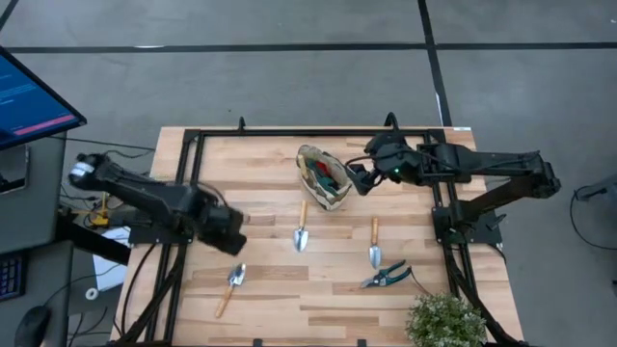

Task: Pick & Place Garden tools in Gardening bag
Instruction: Put the brown trowel into the gardening bag

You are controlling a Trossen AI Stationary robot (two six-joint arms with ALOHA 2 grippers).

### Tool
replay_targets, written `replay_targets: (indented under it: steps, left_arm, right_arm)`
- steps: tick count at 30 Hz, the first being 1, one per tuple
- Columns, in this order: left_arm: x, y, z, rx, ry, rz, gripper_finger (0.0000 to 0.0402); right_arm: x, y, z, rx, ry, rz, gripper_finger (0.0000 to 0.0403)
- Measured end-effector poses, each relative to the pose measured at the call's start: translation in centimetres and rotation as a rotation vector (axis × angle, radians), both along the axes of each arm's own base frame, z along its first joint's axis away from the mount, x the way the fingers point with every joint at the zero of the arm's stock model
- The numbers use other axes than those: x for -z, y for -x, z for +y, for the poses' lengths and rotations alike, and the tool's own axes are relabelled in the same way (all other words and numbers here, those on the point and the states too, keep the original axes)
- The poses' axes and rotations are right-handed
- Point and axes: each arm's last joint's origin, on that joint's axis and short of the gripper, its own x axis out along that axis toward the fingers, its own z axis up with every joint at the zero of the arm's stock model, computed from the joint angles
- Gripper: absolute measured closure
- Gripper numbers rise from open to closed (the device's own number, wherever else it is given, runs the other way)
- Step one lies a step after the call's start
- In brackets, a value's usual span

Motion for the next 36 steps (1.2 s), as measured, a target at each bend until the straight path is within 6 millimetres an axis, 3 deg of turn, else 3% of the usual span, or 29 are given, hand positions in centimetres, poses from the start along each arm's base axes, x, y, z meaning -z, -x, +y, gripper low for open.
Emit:
replay_targets:
  steps: [7,11,23,30,33,36]
  left_arm:
    - [1.3,-1.2,-6.9,0.020,0.135,0.038,0.0224]
    - [2.9,-1.1,-9.3,-0.041,0.055,0.074,0.0224]
    - [6.7,-3.1,-11.7,-0.119,-0.023,0.141,0.0224]
    - [7.8,-3.6,-12.3,-0.116,-0.025,0.171,0.0228]
    - [8.1,-3.8,-12.3,-0.111,-0.032,0.190,0.0254]
    - [8.4,-3.9,-12.1,-0.112,-0.041,0.199,0.0307]
  right_arm:
    - [0.5,0.5,0.3,-0.042,0.019,0.099,0.0098]
    - [0.5,0.4,0.4,-0.073,0.055,0.116,0.0098]
    - [0.5,0.4,-0.3,-0.133,0.058,0.153,0.0098]
    - [0.5,0.4,-0.3,-0.152,0.060,0.159,0.0098]
    - [0.5,0.4,-0.3,-0.153,0.062,0.160,0.0098]
    - [0.5,0.4,-0.3,-0.157,0.067,0.161,0.0098]
